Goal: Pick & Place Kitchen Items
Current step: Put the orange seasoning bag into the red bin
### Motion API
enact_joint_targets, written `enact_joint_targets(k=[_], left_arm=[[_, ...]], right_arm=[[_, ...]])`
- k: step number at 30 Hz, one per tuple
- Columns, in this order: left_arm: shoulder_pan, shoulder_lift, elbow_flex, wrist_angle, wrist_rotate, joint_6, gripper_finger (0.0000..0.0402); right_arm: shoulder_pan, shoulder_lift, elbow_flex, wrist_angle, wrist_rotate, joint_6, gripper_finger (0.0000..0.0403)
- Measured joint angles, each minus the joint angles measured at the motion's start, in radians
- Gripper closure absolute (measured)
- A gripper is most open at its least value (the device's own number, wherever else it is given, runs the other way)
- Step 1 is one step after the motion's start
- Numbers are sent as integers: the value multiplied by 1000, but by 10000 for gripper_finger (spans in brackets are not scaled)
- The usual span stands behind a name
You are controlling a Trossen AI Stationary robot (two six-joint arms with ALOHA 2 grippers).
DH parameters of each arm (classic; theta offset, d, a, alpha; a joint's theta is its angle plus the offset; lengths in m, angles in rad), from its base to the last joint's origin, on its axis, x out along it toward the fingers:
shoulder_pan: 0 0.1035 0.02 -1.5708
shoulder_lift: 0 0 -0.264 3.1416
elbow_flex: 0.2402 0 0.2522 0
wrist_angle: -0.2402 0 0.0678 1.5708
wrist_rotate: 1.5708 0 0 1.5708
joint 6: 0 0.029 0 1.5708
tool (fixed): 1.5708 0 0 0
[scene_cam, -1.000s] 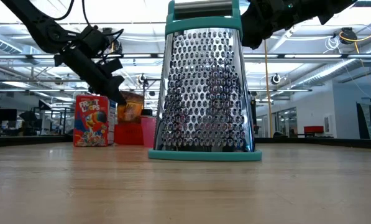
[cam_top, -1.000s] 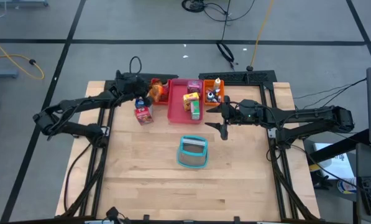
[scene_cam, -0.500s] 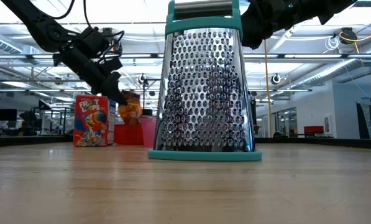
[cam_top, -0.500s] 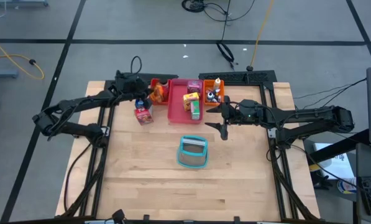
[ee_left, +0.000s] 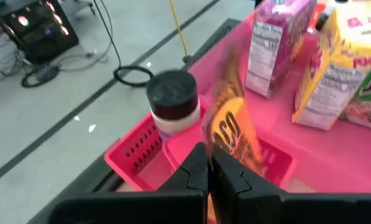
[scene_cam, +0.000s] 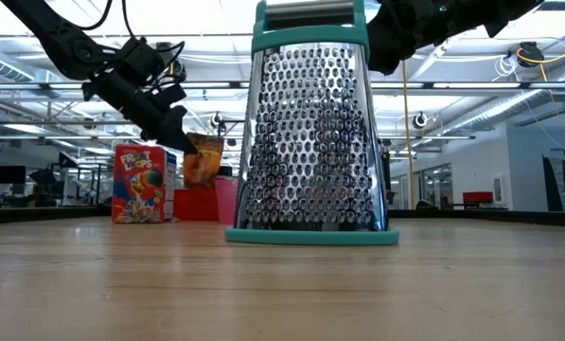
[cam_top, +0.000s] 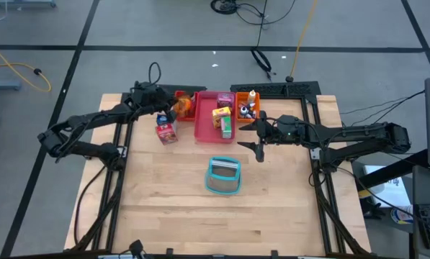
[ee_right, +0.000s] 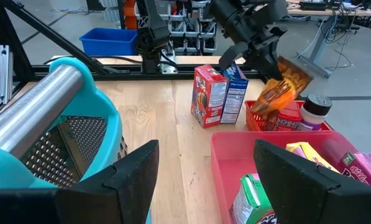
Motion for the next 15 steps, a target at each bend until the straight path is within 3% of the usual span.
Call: enact_joint_targets(k=[6,11,15], left_arm=[[-9,0,-17,-20,-5,10,401],[0,0,-40,11,-84,20,401],[11,0,-43,61,-71,8,401]], right_arm=[[0,0,0,0,0,0,149],[0,0,0,0,0,0,149],[0,0,0,0,0,0,149]])
